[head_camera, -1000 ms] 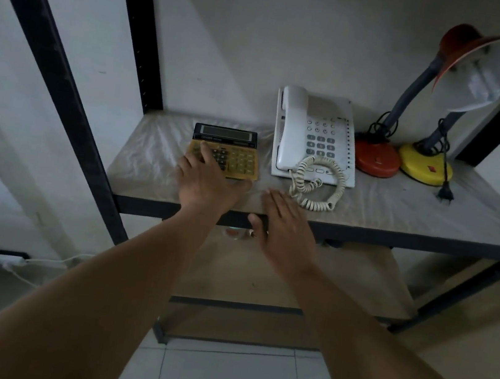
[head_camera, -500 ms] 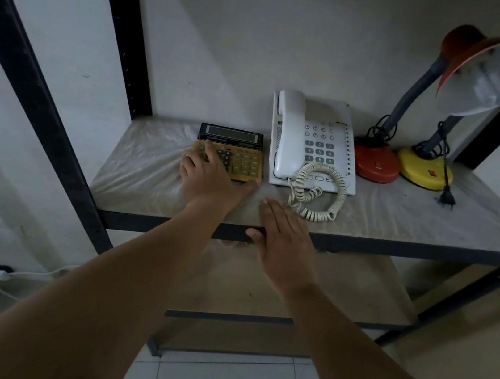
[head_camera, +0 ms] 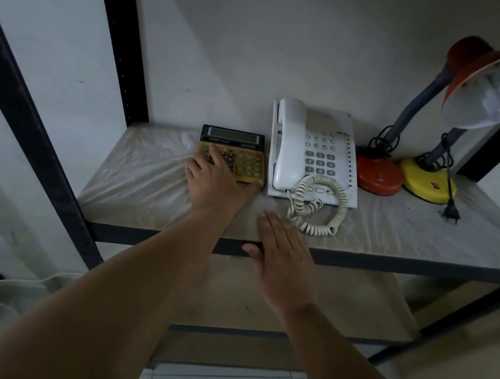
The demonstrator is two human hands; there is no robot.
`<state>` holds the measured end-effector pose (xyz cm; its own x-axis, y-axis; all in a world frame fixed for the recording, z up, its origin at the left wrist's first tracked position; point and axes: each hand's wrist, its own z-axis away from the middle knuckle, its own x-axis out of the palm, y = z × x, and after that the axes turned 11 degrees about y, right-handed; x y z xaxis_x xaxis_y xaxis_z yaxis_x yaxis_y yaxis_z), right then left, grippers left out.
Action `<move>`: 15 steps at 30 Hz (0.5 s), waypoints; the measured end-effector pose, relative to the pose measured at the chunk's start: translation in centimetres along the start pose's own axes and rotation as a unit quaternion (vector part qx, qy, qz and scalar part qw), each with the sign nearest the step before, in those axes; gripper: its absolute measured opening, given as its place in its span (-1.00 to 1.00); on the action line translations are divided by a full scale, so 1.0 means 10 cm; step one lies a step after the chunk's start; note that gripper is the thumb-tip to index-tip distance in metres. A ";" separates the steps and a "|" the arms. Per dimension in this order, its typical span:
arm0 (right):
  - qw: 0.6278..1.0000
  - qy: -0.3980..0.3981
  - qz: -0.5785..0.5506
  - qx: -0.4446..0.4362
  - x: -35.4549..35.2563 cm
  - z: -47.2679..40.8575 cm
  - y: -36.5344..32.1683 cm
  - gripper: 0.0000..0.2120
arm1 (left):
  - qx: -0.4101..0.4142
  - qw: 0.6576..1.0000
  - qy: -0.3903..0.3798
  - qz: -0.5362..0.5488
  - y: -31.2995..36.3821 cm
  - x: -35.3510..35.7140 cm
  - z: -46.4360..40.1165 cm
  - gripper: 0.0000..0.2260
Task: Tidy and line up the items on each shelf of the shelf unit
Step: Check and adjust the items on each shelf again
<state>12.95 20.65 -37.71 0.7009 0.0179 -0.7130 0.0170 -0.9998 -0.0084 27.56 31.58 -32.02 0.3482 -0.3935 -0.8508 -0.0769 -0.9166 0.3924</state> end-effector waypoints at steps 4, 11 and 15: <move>1.000 0.011 0.005 -0.004 0.01 0.01 0.01 -0.41 | -0.003 1.000 0.006 0.002 0.04 0.06 -0.06 0.16; 1.000 0.013 0.012 -0.011 0.01 0.00 0.02 -0.41 | -0.005 1.000 0.013 0.015 0.06 0.11 -0.12 0.13; 1.000 0.016 0.012 -0.011 0.01 0.00 0.01 -0.41 | -0.007 1.000 0.011 0.020 0.06 0.12 -0.13 0.12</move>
<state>13.03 20.56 -37.81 0.7239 -0.0065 -0.6899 0.0147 -0.9996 0.0248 29.18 30.65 -32.39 0.3660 -0.4272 -0.8268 -0.0773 -0.8993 0.4304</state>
